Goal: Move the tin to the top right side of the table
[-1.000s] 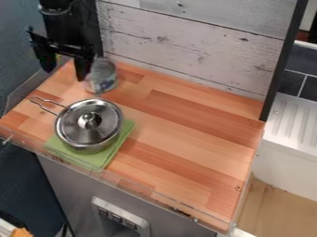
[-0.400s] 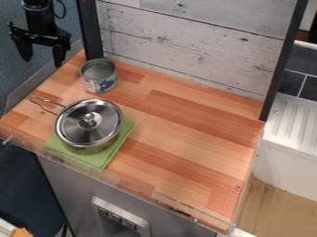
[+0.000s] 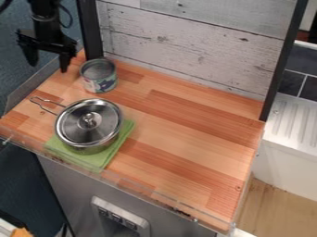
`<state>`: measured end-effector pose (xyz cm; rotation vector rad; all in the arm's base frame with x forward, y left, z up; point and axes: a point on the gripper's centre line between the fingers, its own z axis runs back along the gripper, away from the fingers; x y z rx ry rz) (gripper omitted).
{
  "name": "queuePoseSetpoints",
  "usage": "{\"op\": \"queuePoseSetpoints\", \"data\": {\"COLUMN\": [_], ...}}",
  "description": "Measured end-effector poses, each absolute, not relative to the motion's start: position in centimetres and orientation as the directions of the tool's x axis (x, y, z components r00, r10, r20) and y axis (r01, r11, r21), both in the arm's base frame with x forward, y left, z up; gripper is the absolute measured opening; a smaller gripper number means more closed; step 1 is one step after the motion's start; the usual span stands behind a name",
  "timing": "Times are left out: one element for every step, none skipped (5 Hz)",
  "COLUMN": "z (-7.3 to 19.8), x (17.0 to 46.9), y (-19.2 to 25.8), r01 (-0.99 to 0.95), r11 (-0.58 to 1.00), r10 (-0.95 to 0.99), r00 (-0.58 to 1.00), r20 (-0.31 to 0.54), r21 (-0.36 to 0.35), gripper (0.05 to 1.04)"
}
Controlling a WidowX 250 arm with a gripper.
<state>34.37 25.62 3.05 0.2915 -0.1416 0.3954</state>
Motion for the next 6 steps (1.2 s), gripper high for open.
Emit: {"op": "queuePoseSetpoints", "data": {"z": [1.9, 1.7, 1.5, 1.3, 0.8, 0.3], "x": [35.5, 35.9, 36.6, 37.3, 37.7, 37.9], "y": [23.1, 20.5, 16.9, 12.4, 7.3, 2.8], "r01": [-0.369, -0.362, -0.303, -0.212, -0.095, -0.005], "r11": [0.899, 0.906, 0.931, 0.959, 0.983, 0.990], "r10": [0.323, 0.307, 0.244, 0.153, 0.045, -0.036], "r00": [0.923, 0.918, 0.931, 0.946, 0.956, 0.956], "r20": [0.211, 0.251, 0.271, 0.286, 0.291, 0.293], "r21": [0.236, 0.218, 0.204, 0.188, 0.157, 0.137], "gripper": [1.001, 1.001, 1.001, 1.001, 1.001, 1.001]}}
